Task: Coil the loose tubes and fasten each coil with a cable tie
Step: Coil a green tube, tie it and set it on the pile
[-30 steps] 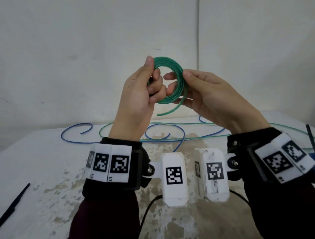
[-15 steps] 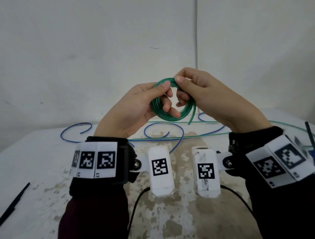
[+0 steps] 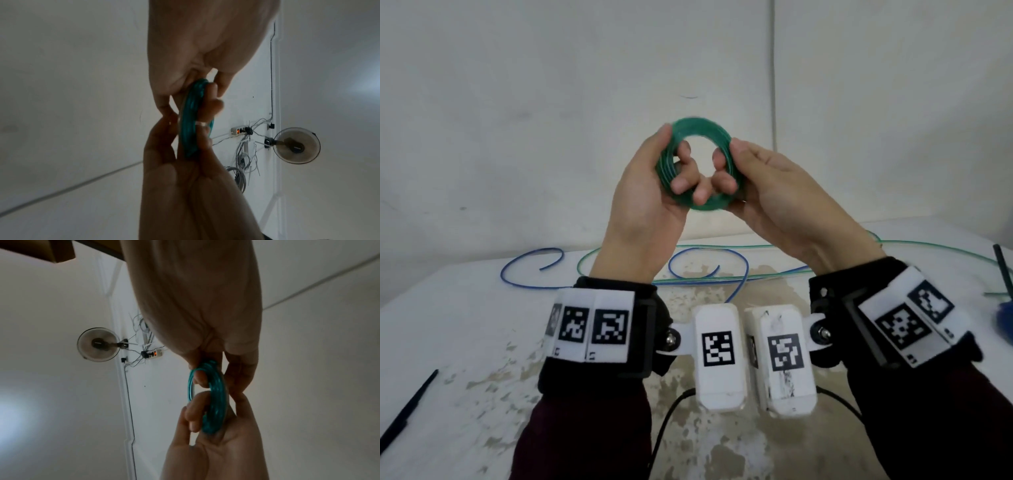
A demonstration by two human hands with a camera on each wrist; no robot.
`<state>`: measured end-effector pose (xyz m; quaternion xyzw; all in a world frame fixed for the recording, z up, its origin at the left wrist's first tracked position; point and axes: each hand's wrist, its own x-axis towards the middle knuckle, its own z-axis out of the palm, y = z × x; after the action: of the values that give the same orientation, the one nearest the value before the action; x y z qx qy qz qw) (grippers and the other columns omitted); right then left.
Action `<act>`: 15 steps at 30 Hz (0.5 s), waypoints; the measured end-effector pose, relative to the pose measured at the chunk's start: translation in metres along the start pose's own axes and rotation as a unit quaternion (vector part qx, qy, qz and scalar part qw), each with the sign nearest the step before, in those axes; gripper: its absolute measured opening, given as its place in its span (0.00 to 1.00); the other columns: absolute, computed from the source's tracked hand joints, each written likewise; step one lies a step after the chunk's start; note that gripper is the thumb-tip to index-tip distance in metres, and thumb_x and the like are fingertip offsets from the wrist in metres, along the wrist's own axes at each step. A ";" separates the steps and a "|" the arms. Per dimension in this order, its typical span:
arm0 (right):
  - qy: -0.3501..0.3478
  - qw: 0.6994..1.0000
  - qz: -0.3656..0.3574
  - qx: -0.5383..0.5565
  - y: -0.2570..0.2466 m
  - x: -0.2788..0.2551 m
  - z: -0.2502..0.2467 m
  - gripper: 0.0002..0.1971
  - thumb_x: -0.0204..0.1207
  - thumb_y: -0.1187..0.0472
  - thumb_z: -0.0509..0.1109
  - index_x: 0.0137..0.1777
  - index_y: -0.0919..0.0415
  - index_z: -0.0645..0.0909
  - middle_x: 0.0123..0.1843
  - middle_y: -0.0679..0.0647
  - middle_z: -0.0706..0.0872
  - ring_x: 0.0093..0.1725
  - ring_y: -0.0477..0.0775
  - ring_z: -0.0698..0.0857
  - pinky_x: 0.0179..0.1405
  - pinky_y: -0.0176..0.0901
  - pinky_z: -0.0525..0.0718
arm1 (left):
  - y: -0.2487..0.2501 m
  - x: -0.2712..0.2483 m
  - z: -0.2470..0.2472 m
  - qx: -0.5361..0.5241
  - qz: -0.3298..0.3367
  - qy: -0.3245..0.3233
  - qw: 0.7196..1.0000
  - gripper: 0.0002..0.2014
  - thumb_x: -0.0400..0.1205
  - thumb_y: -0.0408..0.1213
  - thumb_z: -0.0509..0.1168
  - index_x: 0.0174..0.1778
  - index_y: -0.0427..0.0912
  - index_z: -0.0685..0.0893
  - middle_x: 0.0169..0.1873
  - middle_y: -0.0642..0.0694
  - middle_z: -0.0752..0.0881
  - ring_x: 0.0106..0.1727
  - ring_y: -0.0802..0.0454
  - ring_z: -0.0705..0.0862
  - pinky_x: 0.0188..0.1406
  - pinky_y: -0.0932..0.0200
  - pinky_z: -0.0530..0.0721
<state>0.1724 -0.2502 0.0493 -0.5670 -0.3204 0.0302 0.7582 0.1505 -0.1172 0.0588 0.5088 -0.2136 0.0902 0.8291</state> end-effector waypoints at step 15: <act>0.014 0.990 0.031 -0.140 -0.009 -0.006 0.000 0.17 0.88 0.60 0.51 0.45 0.59 0.80 0.27 0.48 0.79 0.33 0.48 0.76 0.41 0.41 0.76 | 0.009 -0.007 -0.004 0.208 0.016 0.005 0.978 0.19 0.89 0.42 0.53 0.32 0.40 0.69 0.18 0.55 0.61 0.20 0.58 0.56 0.19 0.70 0.57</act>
<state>0.1651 -0.2557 0.0549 -0.6779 -0.2934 0.0006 0.6741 0.1414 -0.1092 0.0614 0.6662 -0.1938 0.1486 0.7046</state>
